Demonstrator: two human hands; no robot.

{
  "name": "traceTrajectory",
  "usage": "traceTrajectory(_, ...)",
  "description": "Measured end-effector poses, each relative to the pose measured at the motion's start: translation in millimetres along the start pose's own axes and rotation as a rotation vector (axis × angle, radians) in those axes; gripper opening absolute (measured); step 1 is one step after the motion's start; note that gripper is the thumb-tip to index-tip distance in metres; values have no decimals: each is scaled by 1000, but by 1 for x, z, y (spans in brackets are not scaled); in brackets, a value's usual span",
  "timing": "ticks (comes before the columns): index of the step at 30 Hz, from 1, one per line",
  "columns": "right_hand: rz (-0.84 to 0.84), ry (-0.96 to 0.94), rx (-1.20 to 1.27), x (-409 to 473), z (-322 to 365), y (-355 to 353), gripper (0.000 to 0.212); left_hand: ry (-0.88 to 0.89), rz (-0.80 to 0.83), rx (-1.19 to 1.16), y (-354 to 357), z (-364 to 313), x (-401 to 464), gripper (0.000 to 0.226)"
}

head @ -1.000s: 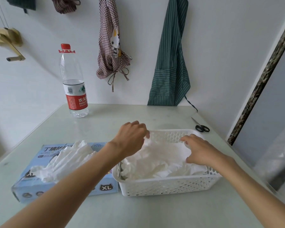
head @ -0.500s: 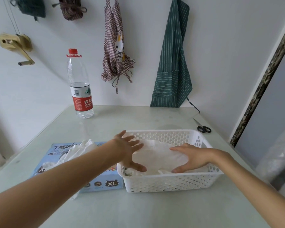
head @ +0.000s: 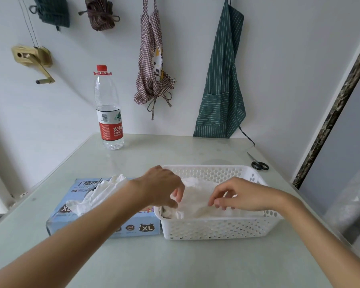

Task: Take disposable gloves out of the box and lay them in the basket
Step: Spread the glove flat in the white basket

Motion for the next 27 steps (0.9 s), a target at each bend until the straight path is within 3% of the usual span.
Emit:
traceTrajectory(3, 192, 76, -20, 7, 6, 22, 31, -9, 99, -50, 16, -5, -4, 20)
traceTrajectory(6, 246, 156, -1, 6, 10, 25, 42, -51, 58, -262, 10, 4, -17, 20)
traceTrajectory(9, 17, 131, 9, 5, 26, 10, 34, -161, -105, -436, -8, 41, -51, 19)
traceTrajectory(13, -299, -75, 115, 17, 72, 16, 20, -385, -299, -594, 2, 102, -102, 12)
traceTrajectory(17, -367, -190, 19, 49, 119, 53, 11, -461, -196, -682, 33, 131, -126, 12)
traceTrajectory(21, -307, -325, -138, 73, 148, 86, 33, -421, -172, -797, 47, 145, -132, 21)
traceTrajectory(24, -280, -332, -267, 85, 148, 99, 44, -439, -306, -886, 44, 154, -133, 18)
traceTrajectory(27, -350, -320, -299, 93, 146, 101, 36, -444, -472, -959, 39, 154, -132, 19)
Point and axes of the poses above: each hand's wrist, its own x-axis towards the middle knuckle, its own y-axis out of the palm, z = x × y, the point moved 5 cm from there along x, towards the middle knuckle, and after that the axes turned 5 degrees about -y, right-handed, at the moved point
